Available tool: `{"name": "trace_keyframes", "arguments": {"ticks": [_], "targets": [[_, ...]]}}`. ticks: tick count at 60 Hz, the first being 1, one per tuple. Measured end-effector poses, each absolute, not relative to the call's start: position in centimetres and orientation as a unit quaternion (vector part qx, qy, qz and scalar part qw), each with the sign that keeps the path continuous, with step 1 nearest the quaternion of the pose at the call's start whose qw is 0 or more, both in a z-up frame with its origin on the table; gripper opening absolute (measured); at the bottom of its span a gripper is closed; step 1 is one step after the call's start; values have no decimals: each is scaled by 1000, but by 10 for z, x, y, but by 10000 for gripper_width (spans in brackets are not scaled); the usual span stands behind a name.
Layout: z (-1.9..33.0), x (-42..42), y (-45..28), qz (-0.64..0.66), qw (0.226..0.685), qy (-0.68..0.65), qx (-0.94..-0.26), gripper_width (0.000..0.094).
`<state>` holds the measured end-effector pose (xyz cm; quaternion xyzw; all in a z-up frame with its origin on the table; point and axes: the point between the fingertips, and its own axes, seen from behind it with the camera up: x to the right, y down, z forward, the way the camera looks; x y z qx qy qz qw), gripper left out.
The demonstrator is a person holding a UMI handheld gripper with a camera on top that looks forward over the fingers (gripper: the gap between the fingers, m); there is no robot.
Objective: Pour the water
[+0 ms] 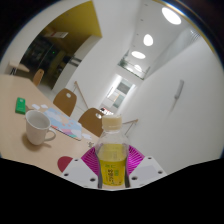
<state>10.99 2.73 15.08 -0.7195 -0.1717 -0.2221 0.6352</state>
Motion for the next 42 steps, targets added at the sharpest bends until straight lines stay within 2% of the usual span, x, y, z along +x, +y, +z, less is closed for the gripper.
{"name": "trace_keyframes", "arguments": {"ticks": [6, 7, 13, 17, 22, 27, 35, 38, 42], "targets": [[185, 48, 54, -315, 614, -292, -662, 309], [196, 47, 50, -330, 604, -317, -653, 308], [206, 1, 65, -484, 520, -454, -538, 309], [207, -13, 66, -558, 439, -535, -458, 310], [174, -37, 81, -603, 365, -603, -374, 317], [173, -37, 93, -614, 304, -651, -328, 318], [172, -23, 83, -610, 286, -658, -337, 317], [178, -33, 95, -609, 310, -643, -346, 317], [210, -32, 99, -593, 376, -597, -388, 315]]}}
